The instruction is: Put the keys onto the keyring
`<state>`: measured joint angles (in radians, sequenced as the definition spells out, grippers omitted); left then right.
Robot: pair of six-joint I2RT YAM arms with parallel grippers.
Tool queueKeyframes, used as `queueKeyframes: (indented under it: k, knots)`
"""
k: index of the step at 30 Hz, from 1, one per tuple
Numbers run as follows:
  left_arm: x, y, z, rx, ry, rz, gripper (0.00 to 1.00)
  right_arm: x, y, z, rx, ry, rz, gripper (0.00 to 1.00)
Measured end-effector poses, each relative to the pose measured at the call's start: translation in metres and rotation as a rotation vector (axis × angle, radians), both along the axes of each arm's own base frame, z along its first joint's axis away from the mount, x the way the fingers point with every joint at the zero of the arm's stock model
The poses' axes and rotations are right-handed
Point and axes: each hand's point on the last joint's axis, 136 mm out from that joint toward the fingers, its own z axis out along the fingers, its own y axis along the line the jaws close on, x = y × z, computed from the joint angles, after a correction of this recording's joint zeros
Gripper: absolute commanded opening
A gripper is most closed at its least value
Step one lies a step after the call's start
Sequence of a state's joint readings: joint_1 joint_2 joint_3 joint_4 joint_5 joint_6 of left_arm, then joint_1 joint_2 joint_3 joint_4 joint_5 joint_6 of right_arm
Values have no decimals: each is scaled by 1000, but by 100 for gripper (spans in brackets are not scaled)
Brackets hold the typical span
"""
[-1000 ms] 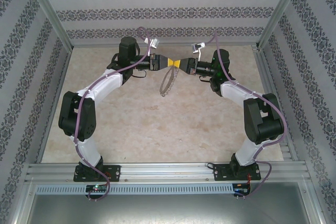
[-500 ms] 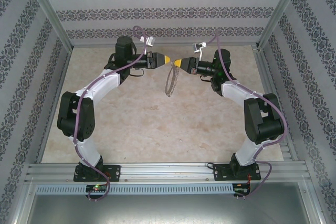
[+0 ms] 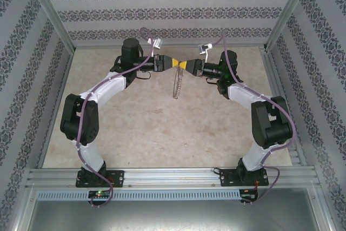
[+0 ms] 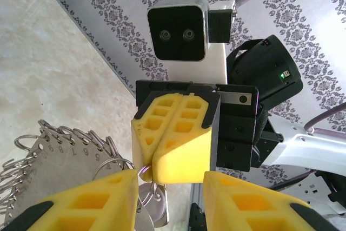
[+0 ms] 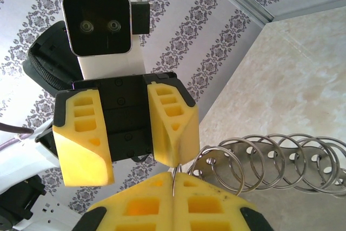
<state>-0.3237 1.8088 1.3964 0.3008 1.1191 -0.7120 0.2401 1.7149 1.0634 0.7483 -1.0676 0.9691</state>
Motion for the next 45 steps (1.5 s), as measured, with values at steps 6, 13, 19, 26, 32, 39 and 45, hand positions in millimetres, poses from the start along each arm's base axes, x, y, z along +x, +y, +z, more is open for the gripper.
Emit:
queueKeyframes:
  k: [6,13,19,26,32,39,45]
  knots:
    - [-1,-2,0,-2,-2,-7,36,0,0,0,0,0,0,0]
    - [0,-2,-3,-1,1,-7,36,0,0,0,0,1,0,0]
    - [3,-2,-3,1,-4,7,40,1,0,0,0,1,-4,0]
    - [6,-1,-4,4,-9,30,42,1,0,0,0,-1,-4,0]
    - [8,-1,-3,-1,-13,36,42,1,0,1,0,-1,-4,0]
    - [7,-2,-1,-11,-3,31,41,0,0,1,1,-2,-4,0]
    - [1,-8,-4,-15,-5,11,40,0,0,1,1,-4,-4,0]
